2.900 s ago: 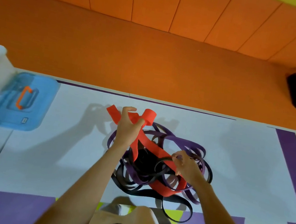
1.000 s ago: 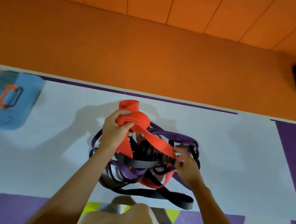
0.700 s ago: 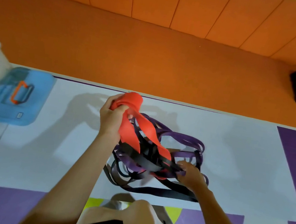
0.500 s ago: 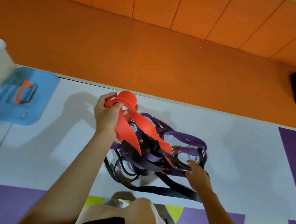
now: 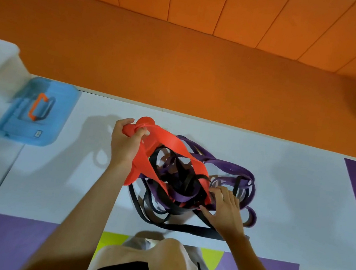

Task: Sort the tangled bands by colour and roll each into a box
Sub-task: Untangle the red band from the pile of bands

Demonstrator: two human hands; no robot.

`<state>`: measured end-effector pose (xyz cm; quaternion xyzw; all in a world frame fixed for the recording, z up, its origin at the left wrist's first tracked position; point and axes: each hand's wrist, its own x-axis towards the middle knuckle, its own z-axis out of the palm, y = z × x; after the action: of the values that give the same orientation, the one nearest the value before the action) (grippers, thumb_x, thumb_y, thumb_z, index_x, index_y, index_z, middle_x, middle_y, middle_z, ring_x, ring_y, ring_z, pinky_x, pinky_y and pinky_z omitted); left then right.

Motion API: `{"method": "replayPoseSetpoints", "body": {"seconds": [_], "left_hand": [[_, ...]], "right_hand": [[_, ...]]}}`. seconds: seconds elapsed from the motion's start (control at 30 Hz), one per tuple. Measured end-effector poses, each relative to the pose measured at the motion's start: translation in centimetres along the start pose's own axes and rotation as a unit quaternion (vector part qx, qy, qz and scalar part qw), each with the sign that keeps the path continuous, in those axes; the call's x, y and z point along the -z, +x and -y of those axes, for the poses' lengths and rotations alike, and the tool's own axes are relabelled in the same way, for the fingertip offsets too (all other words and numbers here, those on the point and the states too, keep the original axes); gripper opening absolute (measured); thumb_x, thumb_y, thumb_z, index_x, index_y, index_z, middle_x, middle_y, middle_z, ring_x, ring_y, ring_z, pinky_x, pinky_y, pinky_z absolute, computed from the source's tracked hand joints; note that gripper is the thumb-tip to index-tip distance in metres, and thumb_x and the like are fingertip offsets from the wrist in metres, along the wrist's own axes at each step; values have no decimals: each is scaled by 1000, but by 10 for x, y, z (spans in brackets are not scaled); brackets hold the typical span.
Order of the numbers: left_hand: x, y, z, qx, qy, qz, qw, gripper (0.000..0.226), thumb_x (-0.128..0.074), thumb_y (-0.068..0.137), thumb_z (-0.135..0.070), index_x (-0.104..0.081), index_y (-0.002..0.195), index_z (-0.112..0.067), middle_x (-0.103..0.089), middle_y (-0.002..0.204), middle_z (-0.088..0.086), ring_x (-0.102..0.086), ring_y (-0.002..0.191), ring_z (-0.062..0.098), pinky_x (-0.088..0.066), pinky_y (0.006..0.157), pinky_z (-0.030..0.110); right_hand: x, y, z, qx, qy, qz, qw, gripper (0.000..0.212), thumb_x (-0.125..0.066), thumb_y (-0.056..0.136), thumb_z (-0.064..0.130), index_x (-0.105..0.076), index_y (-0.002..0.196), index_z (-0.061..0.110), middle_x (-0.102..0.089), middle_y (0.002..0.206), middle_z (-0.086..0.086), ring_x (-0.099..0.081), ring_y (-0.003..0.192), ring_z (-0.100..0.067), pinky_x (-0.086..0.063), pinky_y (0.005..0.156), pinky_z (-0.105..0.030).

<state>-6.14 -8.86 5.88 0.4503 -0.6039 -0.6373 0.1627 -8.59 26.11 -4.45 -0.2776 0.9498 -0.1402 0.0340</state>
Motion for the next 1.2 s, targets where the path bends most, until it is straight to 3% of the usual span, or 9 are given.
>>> {"method": "replayPoseSetpoints", "body": {"seconds": [0.13, 0.27, 0.37, 0.5, 0.63, 0.83, 0.9, 1.03, 1.2], "left_hand": [[5, -3, 10, -9, 69, 32, 997, 41, -78, 92, -36, -56, 126, -36, -58, 100, -25, -65, 76, -5, -46, 67, 20], [6, -2, 18, -3, 92, 83, 992, 40, -78, 93, -26, -54, 124, -35, -70, 88, -12, -71, 68, 0, -51, 74, 27], [6, -1, 22, 18, 87, 100, 991, 37, -76, 94, -21, -54, 119, -37, -73, 89, -4, -76, 80, 18, -58, 80, 35], [6, -1, 28, 4, 56, 48, 997, 30, -75, 92, -21, -56, 105, -41, -69, 98, -12, -72, 79, 8, -53, 68, 21], [10, 9, 33, -42, 86, -13, 995, 36, -74, 92, -16, -58, 122, -30, -62, 113, -8, -62, 102, 18, -49, 82, 28], [3, 16, 31, -58, 123, 4, 991, 43, -77, 87, -18, -62, 126, -28, -59, 91, -27, -59, 84, -4, -41, 67, 14], [-1, 15, 29, -68, 129, 15, 989, 40, -77, 87, -20, -62, 123, -30, -62, 85, -29, -60, 80, -12, -42, 66, 10], [-8, 13, 23, -74, 154, 44, 984, 29, -76, 89, -27, -64, 114, -35, -63, 100, -20, -62, 99, 14, -50, 88, 32], [-10, 12, 20, -82, 136, 39, 987, 26, -76, 90, -27, -66, 113, -33, -70, 108, -17, -65, 103, 14, -52, 89, 33]], "right_hand": [[-3, 28, 34, 104, 52, -52, 992, 31, -55, 103, 28, -66, 128, 14, -60, 134, -7, -60, 123, -33, -49, 104, -46], [-11, 52, 75, -32, -29, 165, 985, 74, -62, 91, 66, -46, 155, 34, -37, 162, -4, -29, 155, -32, -27, 122, -64], [-25, 55, 92, -73, -109, 261, 956, 75, -73, 87, 57, -43, 153, 34, -18, 167, -11, -15, 156, -37, -32, 117, -65], [-37, 51, 92, -74, -84, 217, 970, 52, -74, 90, 26, -59, 139, 25, -35, 154, -6, -36, 137, -38, -48, 108, -54], [-7, 53, 66, -77, 118, 118, 983, 26, -79, 78, 17, -63, 99, 16, -62, 110, 3, -59, 98, -29, -50, 82, -38], [49, 54, 43, -54, 228, 61, 970, 31, -82, 77, 27, -70, 105, 23, -68, 100, 16, -64, 88, -3, -48, 82, -15], [60, 56, 42, -61, 251, 33, 966, 29, -86, 80, 20, -69, 103, 24, -69, 95, 17, -65, 80, -6, -49, 74, -15], [89, 68, 51, -80, 335, 2, 939, 24, -80, 88, 7, -63, 95, 22, -64, 80, 4, -54, 66, -12, -46, 64, -25], [122, 73, 61, -60, 446, -21, 893, 13, -72, 93, 11, -60, 88, 12, -57, 80, -16, -56, 70, -25, -51, 66, -28]]}}
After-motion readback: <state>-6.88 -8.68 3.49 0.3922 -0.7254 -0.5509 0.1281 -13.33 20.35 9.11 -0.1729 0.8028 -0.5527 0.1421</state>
